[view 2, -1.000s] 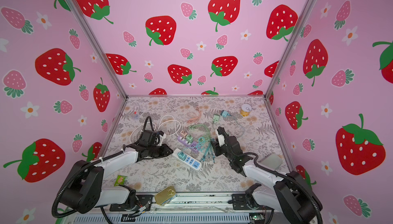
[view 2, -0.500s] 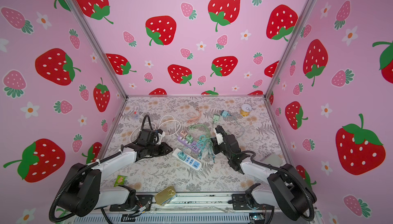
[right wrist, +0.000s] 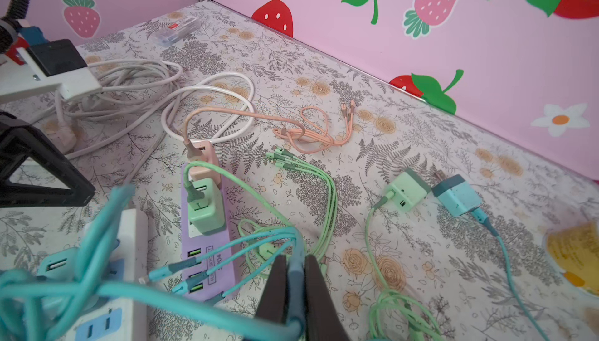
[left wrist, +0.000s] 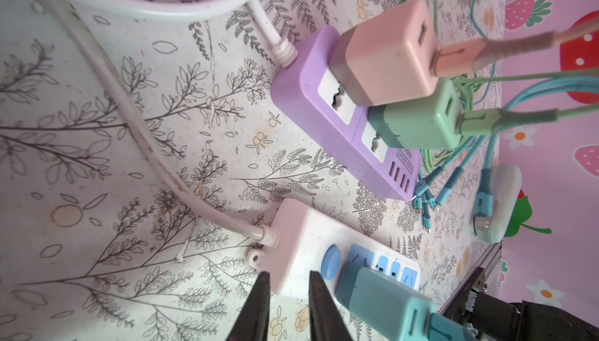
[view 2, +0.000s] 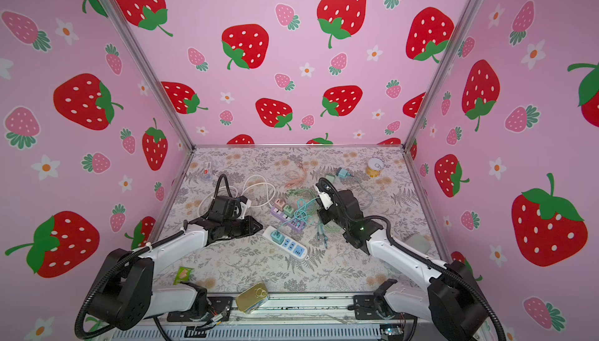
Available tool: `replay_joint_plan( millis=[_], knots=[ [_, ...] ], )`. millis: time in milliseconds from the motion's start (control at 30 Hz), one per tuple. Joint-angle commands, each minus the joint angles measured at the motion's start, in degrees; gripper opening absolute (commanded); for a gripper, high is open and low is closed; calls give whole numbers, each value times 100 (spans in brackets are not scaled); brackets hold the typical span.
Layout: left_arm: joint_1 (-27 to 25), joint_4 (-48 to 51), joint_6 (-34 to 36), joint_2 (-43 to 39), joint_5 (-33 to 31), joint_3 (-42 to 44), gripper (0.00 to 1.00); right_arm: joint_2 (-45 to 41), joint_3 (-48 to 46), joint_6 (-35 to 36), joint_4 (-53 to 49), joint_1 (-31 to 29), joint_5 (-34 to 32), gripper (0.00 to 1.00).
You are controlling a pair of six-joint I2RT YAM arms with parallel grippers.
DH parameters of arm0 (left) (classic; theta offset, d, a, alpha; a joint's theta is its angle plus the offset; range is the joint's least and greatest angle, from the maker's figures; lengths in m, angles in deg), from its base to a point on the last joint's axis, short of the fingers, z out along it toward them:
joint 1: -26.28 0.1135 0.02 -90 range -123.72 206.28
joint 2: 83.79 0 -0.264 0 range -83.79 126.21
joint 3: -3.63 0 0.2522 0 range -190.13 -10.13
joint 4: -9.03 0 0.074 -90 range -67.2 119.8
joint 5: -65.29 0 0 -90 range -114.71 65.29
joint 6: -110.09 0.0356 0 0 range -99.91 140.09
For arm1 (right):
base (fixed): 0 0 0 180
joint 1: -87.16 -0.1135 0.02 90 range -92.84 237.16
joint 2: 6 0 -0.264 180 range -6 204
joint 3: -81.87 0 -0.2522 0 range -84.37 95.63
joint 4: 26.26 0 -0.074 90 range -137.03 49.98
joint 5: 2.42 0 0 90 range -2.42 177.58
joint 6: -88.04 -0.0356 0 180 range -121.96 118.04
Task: Insert the plug
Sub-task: 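Move the right gripper toward the loose mint-green charger farther from the robot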
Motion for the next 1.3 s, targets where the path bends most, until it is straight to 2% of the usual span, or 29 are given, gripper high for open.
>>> replay_joint_plan(
  millis=[0, 133, 533, 833, 933, 1133, 1267],
  knots=[
    [36, -17, -55, -142, 63, -146, 25, 110, 415, 611, -549, -199, -676, 9],
    [70, -11, -47, -235, 55, -100, 25, 352, 867, 1001, -826, -387, -1139, 9],
    [144, -48, -55, -328, 57, -12, 25, 408, 1798, 1892, -1459, -846, -1769, 9],
    [165, -82, -79, -335, 72, 1, 25, 426, 1884, 2724, -789, -1107, -2278, 8],
    [162, -95, -82, -354, 63, 23, 25, 461, 1925, 2942, -539, -1123, -2144, 8],
    [176, -114, -108, -405, 55, 71, 25, 513, 2017, 3198, -220, -1192, -1220, 10],
    [170, -114, -121, -449, 55, 98, 25, 745, 2126, 3495, -90, -1252, -921, 11]
  ],
)
